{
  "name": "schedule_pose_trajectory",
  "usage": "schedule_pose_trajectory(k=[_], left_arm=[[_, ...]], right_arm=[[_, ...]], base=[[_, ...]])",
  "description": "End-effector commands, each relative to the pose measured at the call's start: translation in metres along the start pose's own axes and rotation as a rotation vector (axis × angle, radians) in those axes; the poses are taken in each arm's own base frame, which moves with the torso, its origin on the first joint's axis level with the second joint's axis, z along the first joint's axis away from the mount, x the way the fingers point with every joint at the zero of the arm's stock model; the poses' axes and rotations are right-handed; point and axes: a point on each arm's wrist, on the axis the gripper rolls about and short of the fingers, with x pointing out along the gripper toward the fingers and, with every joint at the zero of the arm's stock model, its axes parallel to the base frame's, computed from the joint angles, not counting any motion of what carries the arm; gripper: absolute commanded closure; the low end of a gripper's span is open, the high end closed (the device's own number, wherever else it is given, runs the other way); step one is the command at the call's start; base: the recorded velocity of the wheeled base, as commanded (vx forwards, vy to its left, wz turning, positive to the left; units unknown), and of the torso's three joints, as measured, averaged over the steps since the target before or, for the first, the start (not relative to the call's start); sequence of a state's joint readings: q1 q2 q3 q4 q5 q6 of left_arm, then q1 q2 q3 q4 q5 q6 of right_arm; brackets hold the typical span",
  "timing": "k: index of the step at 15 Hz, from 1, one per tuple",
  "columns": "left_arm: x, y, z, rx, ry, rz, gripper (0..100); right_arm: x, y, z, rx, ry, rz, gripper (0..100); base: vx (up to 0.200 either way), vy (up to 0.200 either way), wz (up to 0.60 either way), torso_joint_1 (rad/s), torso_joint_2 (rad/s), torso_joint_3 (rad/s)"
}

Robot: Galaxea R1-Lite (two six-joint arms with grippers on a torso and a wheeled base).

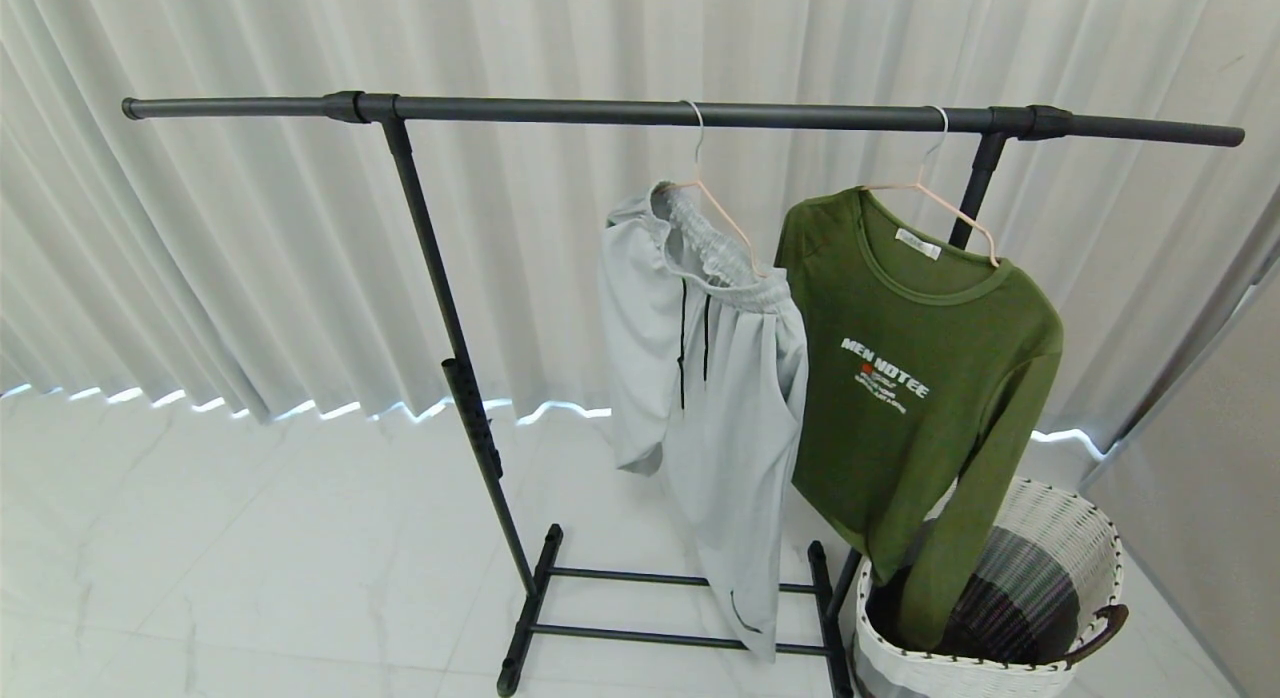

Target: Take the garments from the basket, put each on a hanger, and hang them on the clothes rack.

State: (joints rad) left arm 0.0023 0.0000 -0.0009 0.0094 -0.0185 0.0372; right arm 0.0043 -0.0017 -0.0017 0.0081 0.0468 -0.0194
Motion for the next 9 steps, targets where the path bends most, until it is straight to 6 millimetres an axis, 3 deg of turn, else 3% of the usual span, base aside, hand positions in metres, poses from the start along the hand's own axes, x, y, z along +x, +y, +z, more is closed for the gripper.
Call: schedule_pose_trajectory(k=[1, 9], left_arm=[[-0.0001, 0.0, 0.0002, 0.0, -0.001, 0.001, 0], [-0.0001, 0.0, 0.0002, 0.0, -0.001, 0.001, 0]], right_arm=[[0.0, 0.0001, 0.0001, -0.003, 0.003, 0.007, 0], [0.0, 0.0001, -0.0005, 0.003, 0.009, 0.004, 0]], base=[[0.0, 0.0, 0.0, 0.0, 0.0, 0.0], [0.0, 0.0, 0.0, 0.0, 0.0, 0.0]])
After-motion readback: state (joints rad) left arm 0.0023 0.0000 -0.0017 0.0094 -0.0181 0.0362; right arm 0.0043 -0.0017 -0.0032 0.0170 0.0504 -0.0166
